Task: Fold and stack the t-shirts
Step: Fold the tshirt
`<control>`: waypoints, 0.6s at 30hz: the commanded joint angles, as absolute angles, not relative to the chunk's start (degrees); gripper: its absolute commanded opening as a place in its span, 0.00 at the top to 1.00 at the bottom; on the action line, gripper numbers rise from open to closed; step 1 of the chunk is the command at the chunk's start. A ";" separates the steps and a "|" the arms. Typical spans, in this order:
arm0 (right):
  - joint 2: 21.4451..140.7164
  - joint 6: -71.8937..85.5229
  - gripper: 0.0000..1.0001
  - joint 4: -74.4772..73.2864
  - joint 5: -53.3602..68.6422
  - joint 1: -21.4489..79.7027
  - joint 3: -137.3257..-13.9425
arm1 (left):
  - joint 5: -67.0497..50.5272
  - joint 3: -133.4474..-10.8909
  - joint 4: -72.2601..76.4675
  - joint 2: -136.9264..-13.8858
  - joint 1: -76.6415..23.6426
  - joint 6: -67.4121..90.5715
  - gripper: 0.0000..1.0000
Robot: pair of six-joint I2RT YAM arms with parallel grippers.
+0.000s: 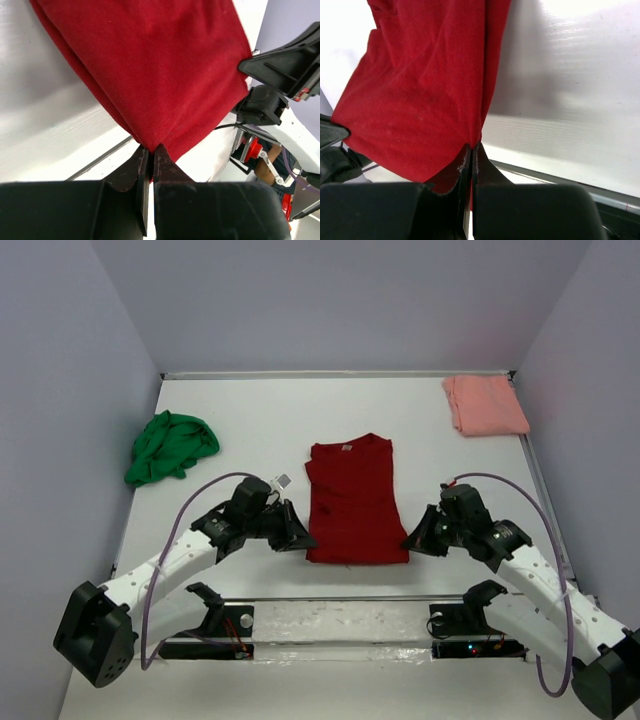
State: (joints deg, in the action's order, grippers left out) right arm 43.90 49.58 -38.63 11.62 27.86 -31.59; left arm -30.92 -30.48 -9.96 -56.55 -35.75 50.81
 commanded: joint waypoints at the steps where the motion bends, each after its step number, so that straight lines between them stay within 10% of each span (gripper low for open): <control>1: 44.20 49.14 1.00 -43.85 6.69 28.39 -37.96 | -31.20 -34.09 -12.39 -57.74 -35.95 50.36 1.00; 18: 74.51 33.95 1.00 -39.02 -2.19 28.92 -63.08 | -32.25 -59.92 -20.02 -81.70 -30.68 37.80 1.00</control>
